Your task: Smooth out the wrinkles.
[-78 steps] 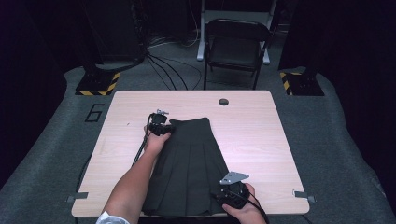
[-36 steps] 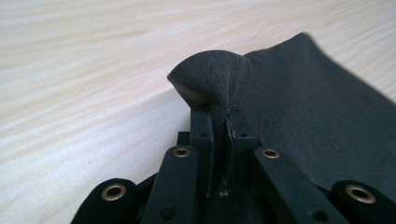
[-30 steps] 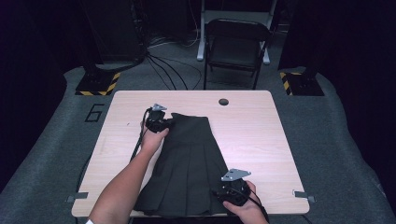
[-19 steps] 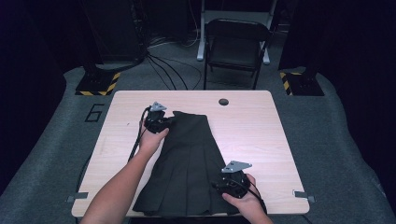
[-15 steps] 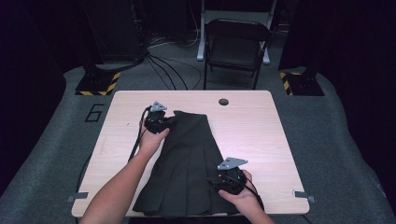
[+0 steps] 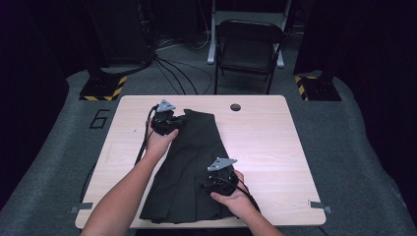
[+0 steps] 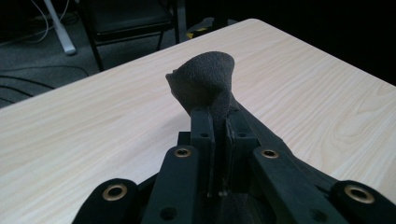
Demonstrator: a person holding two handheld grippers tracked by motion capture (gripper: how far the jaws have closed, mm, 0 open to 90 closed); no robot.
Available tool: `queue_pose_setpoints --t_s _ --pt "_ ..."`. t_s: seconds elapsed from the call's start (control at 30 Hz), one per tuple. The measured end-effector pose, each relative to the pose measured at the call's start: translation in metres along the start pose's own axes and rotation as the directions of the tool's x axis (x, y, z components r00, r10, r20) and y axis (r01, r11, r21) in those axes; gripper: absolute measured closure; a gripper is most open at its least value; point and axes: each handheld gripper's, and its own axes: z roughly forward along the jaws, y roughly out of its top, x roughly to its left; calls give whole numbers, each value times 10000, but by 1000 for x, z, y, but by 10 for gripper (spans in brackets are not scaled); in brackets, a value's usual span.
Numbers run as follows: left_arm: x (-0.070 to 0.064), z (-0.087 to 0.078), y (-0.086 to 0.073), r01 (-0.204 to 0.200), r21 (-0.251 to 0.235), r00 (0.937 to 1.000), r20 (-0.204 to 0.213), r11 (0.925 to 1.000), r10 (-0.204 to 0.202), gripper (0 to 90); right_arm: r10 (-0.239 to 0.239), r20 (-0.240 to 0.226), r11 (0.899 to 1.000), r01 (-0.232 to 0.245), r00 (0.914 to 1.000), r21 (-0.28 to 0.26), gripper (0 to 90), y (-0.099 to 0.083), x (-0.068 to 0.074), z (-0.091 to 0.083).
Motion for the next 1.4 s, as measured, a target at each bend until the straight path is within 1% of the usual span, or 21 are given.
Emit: queue_pose_setpoints --t_s 0.03,0.13,0.23,0.3,0.4,0.43,0.5,0.57,0.6,0.63,0.7,0.77,0.8,0.97,1.0,1.07,1.13,1.2,1.27,1.33,1.4 --pt "0 -1 2 -70 40 10000 37 10000 70 844 71 -68 10000 -72 10000 -58 441 2 -1 0" --pt "-1 -2 4 -4 -125 10000 -14 9999 4 844 258 -153 9991 -263 9996 -343 441 8 0 1" --pt "-3 -5 6 -147 -77 9999 60 9999 147 844 131 -235 9994 -138 9996 -313 438 12 2 6" --pt "-4 -6 7 -135 -155 9999 45 9998 136 845 58 -219 9997 -64 9997 -240 438 12 2 9" --pt "-8 -10 8 -309 -220 9993 226 9993 314 845 -131 -55 9999 132 9999 104 437 11 2 21" --pt "-8 -10 8 -309 -220 9993 226 9993 314 845 -131 -55 9999 132 9999 104 437 11 2 21" --pt "-10 -14 6 -402 -303 9986 341 9987 412 845 -355 98 9980 349 9993 524 436 8 0 28" --pt "-10 -16 5 -413 -350 9984 375 9985 426 845 -331 116 9979 324 9994 561 437 7 -1 30" --pt "-11 -20 4 -507 -341 9975 476 9981 523 845 -110 207 9974 95 9997 716 438 5 -3 33" --pt "-12 -22 3 -458 -445 9976 490 9980 479 845 -166 185 9971 152 9997 742 440 3 -5 34" --pt "-12 -25 0 -540 -511 9967 577 9972 569 845 5 158 9968 -18 9999 805 444 2 -7 35" --pt "-13 -28 -1 -526 -455 9962 668 9976 556 845 54 180 9970 -67 9998 765 446 1 -7 36" --pt "-14 -31 -4 -610 -560 9952 735 9966 650 846 73 162 9974 -84 9998 722 449 0 -8 37" --pt "-18 -41 -11 -628 -676 9925 1004 9957 694 846 -6 122 9972 -3 9999 746 452 -1 -7 37" --pt "-20 -43 -13 -617 -713 9925 1014 9955 688 847 -148 156 9975 137 9998 691 454 -1 -8 38" --pt "-22 -47 -17 -656 -638 9902 1188 9958 728 848 47 207 9977 -61 9998 676 458 -2 -6 38" --pt "-24 -48 -18 -707 -702 9900 1169 9950 786 849 0 189 9978 -13 9998 669 459 -3 -7 37" --pt "-29 -53 -24 -828 -691 9868 1336 9942 915 858 -69 192 9982 58 9998 590 468 -3 -8 38" --pt "-31 -55 -26 -867 -716 9857 1388 9937 960 859 86 277 9982 -102 9996 584 484 -3 -8 38" --pt "-35 -58 -28 -1043 -691 9831 1440 9921 1134 859 125 229 9985 -137 9997 537 490 -4 -8 38" --pt "-41 -62 -33 -1142 -721 9788 1623 9908 1246 860 188 262 9983 -203 9995 553 501 -4 -9 37"
